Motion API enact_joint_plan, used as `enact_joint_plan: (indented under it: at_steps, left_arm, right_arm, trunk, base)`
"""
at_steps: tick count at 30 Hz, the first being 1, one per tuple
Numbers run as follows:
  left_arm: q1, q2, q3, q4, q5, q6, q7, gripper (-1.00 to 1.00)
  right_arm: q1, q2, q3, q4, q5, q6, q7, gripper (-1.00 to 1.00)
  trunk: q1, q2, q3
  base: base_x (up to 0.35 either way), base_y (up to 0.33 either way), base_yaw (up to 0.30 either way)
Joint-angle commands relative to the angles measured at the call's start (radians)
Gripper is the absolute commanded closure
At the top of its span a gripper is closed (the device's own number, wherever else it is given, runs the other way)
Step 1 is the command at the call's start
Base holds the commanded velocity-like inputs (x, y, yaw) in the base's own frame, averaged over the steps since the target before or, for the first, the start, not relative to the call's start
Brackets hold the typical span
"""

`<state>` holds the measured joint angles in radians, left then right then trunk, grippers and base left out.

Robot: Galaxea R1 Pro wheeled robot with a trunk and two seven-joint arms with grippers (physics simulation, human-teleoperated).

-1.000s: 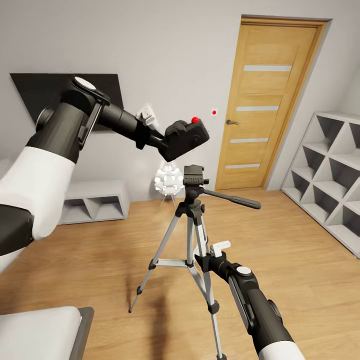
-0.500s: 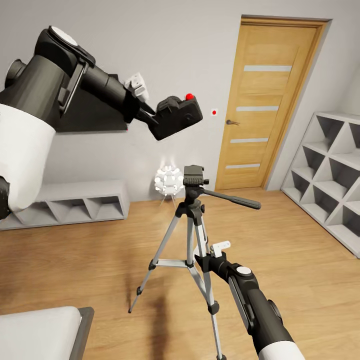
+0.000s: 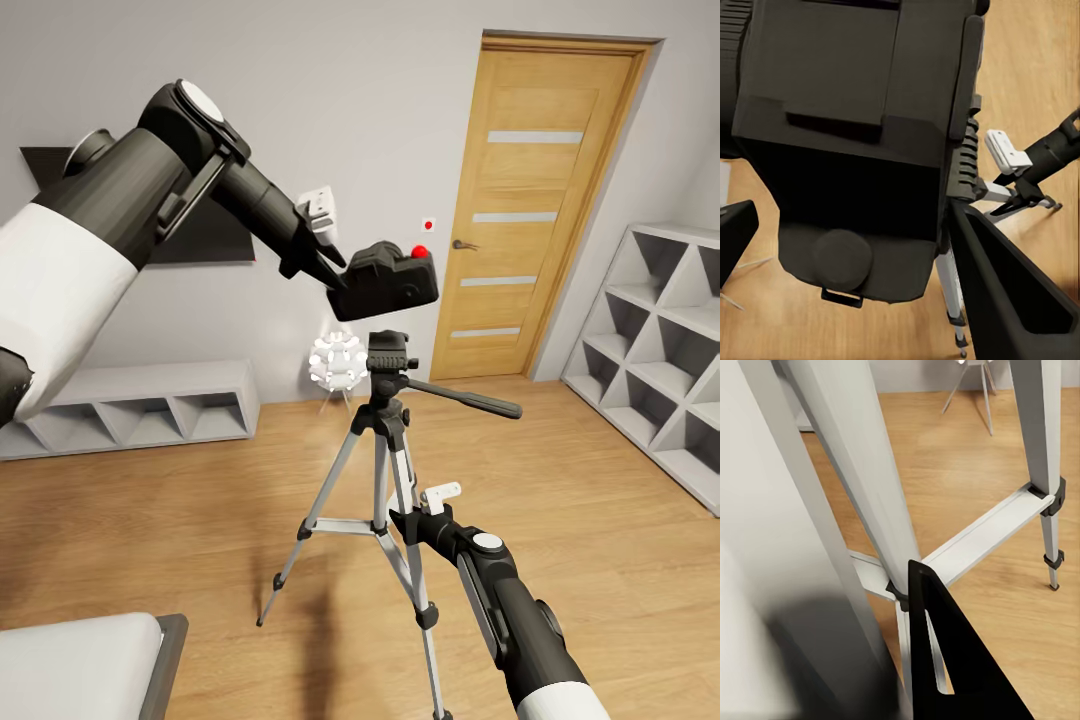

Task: Attach the digital camera to the camera tripod in the bedroom.

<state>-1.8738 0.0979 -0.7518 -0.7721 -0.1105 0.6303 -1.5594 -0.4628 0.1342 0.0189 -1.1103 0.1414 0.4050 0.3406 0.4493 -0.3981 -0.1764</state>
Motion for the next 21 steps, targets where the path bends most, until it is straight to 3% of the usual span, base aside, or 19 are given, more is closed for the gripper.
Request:
enact_joint_plan:
  at_steps: [1,17,21]
  left_arm:
    - [-0.002,0.001,-0.004,-0.001,-0.002,0.011,-0.005,1.0]
    - [-0.002,0.006,-0.008,-0.006,0.009,0.015,-0.005,1.0]
    - [-0.002,0.014,-0.009,-0.046,0.009,0.025,-0.005,1.0]
  right_arm:
    - [0.0,0.001,-0.001,-0.001,0.013,0.005,0.007,1.0]
    - [0.0,0.001,-0.001,0.001,0.014,0.005,0.006,1.0]
    - [0.0,0.001,-0.001,0.001,0.014,0.006,0.006,1.0]
  trunk:
    - [0.001,-0.002,-0.002]
    - [0.001,-0.002,-0.002]
    - [0.001,-0.002,-0.002]
  base:
    - [0.0,0.0,0.0]
    - [0.0,0.0,0.0]
    - [0.0,0.0,0.0]
